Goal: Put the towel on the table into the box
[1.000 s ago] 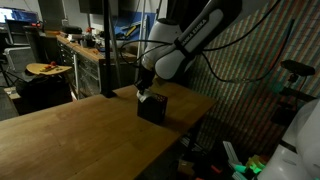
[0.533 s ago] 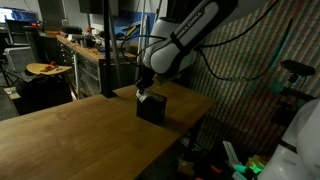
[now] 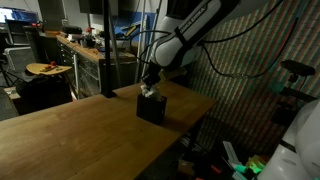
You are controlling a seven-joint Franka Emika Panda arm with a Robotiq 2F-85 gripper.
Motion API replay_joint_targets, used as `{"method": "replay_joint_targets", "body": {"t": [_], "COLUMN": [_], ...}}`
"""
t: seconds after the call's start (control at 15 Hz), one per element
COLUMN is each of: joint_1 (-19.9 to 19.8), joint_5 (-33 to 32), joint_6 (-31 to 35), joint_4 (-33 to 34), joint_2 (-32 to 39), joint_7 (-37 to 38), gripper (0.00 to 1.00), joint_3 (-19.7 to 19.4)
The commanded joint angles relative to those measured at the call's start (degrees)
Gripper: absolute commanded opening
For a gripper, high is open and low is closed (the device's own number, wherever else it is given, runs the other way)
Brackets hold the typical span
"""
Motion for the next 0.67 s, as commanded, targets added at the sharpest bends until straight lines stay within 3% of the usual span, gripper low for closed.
{"method": "replay_joint_targets", "body": {"t": [0.0,0.6], "joint_1": [-0.39,-0.08], "joint_5": [0.39,3.09], "joint_6": [-1.17,0.98], "joint_4": [0.19,-2.48], "joint_2": [-0.73,2.79], "joint_7": [-1.08,-3.31], "gripper": [0.04,0.04], "joint_3": [-0.57,-0.40]}}
